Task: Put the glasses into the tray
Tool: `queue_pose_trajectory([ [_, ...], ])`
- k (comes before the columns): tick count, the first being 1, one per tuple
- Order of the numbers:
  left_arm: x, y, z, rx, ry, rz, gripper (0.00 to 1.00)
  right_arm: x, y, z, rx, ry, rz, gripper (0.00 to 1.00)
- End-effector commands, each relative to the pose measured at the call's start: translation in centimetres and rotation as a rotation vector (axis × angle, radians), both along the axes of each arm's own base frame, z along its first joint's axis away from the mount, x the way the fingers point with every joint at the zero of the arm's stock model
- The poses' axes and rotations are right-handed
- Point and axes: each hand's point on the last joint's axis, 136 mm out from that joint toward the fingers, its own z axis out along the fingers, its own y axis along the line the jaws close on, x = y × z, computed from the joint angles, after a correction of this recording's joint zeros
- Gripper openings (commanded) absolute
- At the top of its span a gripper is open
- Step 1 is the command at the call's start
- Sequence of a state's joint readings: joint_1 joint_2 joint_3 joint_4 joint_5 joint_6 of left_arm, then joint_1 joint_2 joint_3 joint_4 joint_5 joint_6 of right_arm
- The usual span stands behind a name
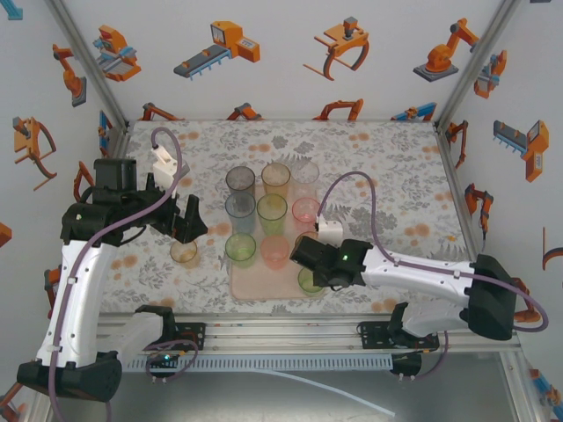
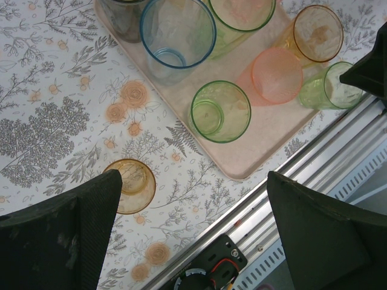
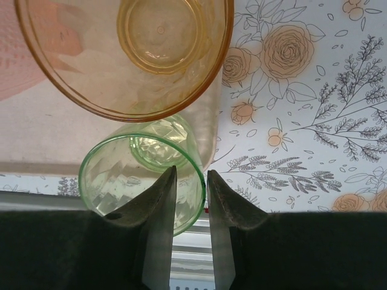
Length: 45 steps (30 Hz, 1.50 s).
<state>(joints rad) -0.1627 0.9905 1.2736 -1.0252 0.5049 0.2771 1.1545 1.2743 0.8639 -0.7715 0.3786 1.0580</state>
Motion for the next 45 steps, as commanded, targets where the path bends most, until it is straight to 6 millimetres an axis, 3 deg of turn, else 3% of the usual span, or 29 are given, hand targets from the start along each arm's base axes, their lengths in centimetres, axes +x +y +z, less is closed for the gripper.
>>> queue_pose_trajectory([
  [1, -0.4, 0.0, 0.9, 0.006, -0.028, -0.013, 0.97, 0.1, 0.2, 1.7, 0.027, -0.022, 0.007, 0.30],
  [20, -0.9, 0.5, 0.6, 0.033, -0.010, 0.006, 0.97, -0.3, -1.0, 4.2, 0.011, -0.028, 0.018, 0.30],
  [32, -2.2, 2.9, -2.3, 0.136, 0.049, 0.107, 0.97, 0.0, -0.9, 9.1, 0.089, -0.101, 0.059, 0.30],
  [45, -0.5, 7.2, -6.0, 0.174, 0.125, 0.277, 0.97, 0.3, -4.2, 12.8, 0.118, -0.216, 0.023, 0.30],
])
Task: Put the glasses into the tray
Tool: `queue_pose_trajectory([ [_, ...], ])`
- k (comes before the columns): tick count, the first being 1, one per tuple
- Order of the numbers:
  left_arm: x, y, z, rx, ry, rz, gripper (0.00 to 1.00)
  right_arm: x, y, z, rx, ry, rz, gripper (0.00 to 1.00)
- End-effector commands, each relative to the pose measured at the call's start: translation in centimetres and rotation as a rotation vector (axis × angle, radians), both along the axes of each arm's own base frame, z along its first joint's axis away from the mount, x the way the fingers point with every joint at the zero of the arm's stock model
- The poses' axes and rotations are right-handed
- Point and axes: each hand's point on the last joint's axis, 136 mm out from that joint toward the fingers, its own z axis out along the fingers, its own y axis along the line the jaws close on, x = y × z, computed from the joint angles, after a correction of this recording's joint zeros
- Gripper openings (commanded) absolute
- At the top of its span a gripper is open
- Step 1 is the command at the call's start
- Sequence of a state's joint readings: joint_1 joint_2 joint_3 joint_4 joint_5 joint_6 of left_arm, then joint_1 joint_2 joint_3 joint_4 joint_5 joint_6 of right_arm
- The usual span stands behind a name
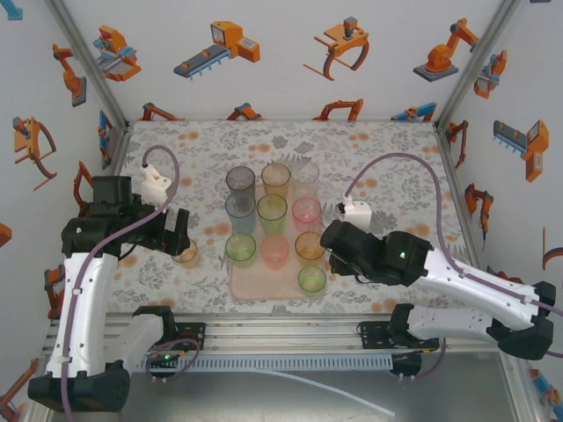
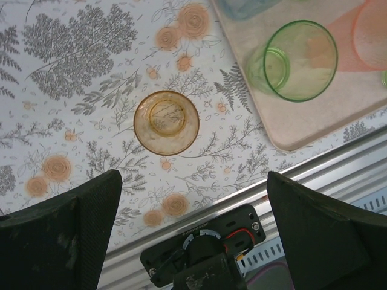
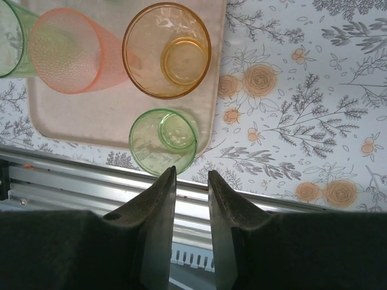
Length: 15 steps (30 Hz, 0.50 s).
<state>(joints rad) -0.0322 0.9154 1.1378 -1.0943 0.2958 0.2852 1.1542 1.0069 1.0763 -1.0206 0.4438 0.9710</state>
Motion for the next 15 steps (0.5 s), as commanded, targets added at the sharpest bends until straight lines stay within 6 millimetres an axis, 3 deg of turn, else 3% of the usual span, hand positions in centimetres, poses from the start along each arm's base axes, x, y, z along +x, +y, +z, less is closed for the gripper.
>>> queue_pose_trajectory([
  [1, 0.6, 1.1, -0.8, -0.015, 0.017, 0.039, 0.97, 0.4, -1.8, 1.3, -0.017, -0.060, -0.034, 0.30],
  [9, 2.3, 2.9, -3.4, -0.041, 0.057, 0.076, 0.97, 0.5, -3.4, 1.8, 0.012, -0.100, -0.072, 0.30],
  [15, 2.7, 2.5, -4.3, -0.065, 0.066, 0.049, 0.97, 0.5, -4.8, 2.1, 0.016, -0.115, -0.098, 0.31],
])
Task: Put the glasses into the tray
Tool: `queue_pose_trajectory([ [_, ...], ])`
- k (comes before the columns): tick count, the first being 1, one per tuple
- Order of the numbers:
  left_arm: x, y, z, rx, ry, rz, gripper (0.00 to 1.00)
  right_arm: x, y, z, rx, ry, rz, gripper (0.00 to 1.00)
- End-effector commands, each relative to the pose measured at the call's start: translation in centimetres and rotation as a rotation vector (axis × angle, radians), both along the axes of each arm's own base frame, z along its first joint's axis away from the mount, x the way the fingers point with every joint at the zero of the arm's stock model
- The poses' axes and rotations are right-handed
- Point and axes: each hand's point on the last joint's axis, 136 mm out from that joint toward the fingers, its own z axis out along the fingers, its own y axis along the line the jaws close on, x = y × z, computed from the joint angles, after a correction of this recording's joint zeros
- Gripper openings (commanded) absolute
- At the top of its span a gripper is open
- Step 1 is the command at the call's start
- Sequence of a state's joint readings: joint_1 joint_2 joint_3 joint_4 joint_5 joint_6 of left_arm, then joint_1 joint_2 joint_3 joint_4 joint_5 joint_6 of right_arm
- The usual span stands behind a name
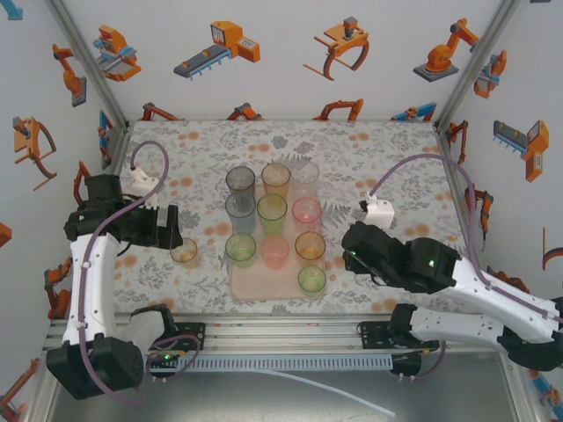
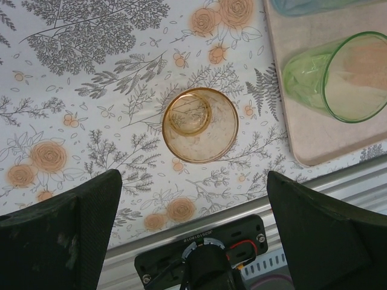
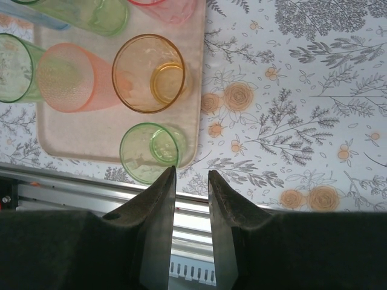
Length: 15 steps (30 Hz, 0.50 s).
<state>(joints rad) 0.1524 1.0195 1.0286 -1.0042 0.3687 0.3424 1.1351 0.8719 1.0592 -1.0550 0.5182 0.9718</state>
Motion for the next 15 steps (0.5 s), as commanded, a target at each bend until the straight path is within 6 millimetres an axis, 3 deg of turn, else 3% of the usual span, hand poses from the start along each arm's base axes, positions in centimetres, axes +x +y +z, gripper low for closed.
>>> queue_pose_trajectory([
  [1, 0.4, -0.8, 0.2, -0.032, -0.036, -0.056, 0.97, 0.2, -1.7, 0.0, -0.032, -0.023, -0.043, 0.31],
  [15, 0.0, -1.3, -1.6, -0.031, -0.033, -0.122, 0.98, 0.5, -3.0, -0.1, -0.033, -0.022, -0.091, 0.31],
])
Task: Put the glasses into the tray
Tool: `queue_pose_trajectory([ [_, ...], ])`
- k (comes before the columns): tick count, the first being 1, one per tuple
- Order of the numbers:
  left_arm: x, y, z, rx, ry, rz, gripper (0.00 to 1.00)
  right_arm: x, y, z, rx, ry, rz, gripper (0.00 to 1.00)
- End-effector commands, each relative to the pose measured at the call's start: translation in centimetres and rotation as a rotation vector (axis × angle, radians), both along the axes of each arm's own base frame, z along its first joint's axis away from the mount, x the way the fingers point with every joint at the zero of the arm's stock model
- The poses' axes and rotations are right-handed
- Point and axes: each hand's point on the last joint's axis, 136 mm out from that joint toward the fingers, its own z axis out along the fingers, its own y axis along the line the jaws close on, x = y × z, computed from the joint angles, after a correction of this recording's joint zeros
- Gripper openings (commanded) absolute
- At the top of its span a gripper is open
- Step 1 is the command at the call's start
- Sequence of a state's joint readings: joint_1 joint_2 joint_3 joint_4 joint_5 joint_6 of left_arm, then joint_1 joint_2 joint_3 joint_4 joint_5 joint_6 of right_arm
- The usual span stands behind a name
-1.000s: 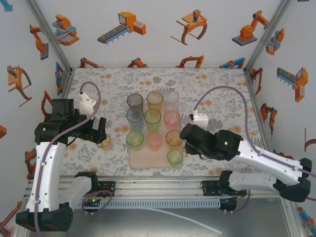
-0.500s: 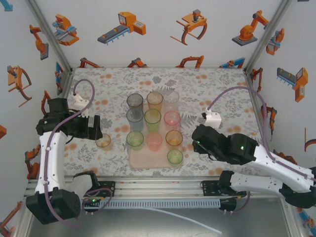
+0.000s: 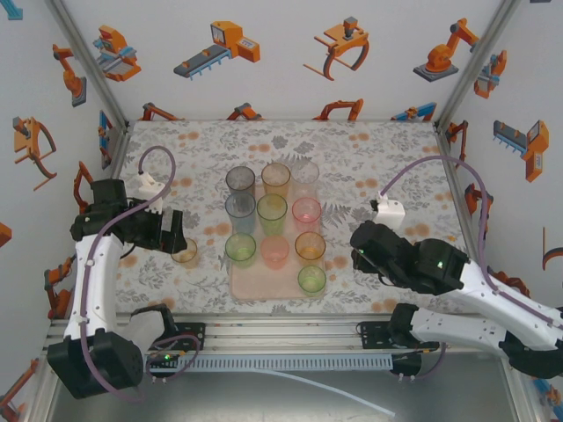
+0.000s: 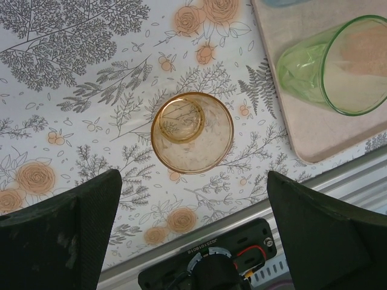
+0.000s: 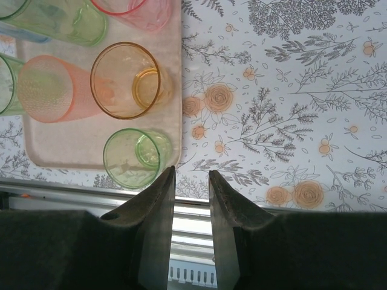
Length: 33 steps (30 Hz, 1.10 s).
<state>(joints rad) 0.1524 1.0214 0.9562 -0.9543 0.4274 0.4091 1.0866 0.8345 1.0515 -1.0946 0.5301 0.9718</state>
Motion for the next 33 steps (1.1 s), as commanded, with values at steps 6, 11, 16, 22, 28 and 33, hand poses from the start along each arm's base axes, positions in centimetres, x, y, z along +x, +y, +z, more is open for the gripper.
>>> queue_pose_trajectory([
  [6, 0.3, -0.4, -0.4, -0.012, -0.036, -0.041, 0.99, 0.3, -1.1, -0.3, -0.015, -0.008, -0.056, 0.31],
  [11, 0.2, -0.5, -0.9, -0.014, -0.041, -0.041, 0.99, 0.3, -1.2, -0.6, -0.012, -0.002, -0.065, 0.31],
  [16, 0.2, -0.4, -1.4, -0.008, -0.044, -0.039, 0.98, 0.1, -1.7, -0.9, 0.006, -0.001, -0.086, 0.31],
  [22, 0.4, -0.1, -2.3, -0.002, -0.031, -0.018, 0.95, 0.1, -2.0, -0.7, 0.025, -0.017, -0.102, 0.31],
  [28, 0.3, 0.8, -3.4, 0.030, -0.022, 0.014, 0.92, 0.3, -1.9, -0.8, 0.017, -0.014, -0.105, 0.31],
  [33, 0.5, 1.3, -4.1, 0.021, -0.012, 0.041, 0.90, 0.4, -1.7, -0.9, 0.015, -0.012, -0.106, 0.31],
])
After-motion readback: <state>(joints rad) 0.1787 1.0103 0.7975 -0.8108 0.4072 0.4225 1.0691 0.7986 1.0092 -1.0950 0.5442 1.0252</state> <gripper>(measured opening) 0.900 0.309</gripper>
